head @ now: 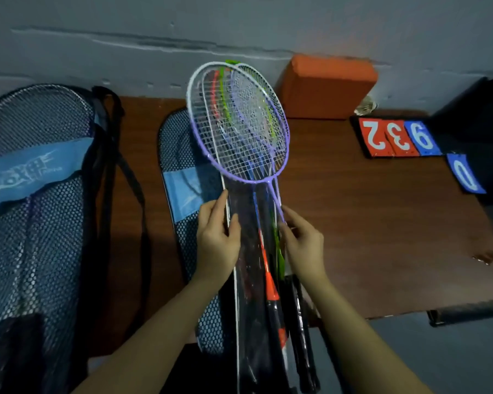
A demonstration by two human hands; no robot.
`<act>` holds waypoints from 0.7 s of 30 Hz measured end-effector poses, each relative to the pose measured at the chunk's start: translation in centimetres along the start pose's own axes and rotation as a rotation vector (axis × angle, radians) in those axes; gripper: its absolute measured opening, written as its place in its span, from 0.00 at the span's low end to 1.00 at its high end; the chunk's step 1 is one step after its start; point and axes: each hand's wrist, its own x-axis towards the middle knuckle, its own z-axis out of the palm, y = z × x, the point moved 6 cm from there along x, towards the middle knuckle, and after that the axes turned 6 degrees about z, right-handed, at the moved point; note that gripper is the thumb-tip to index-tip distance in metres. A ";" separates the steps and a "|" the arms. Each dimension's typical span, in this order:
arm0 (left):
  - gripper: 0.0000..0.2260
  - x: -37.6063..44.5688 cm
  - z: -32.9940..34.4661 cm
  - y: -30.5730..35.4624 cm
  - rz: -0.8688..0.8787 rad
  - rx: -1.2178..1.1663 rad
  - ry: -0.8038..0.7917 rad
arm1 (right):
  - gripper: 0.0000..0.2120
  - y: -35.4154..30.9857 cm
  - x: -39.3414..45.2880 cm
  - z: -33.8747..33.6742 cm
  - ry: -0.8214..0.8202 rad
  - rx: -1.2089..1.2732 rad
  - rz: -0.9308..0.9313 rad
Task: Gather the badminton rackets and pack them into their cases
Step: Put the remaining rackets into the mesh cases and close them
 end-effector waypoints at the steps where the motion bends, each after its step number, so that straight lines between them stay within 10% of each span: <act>1: 0.21 -0.1 -0.6 0.0 -0.003 -0.003 0.007 | 0.15 -0.4 -0.1 0.1 0.009 0.042 0.006; 21: 0.23 -2.0 -8.2 -7.1 -0.198 0.460 -0.127 | 0.19 -3.9 -1.8 6.2 -0.087 -0.043 -0.176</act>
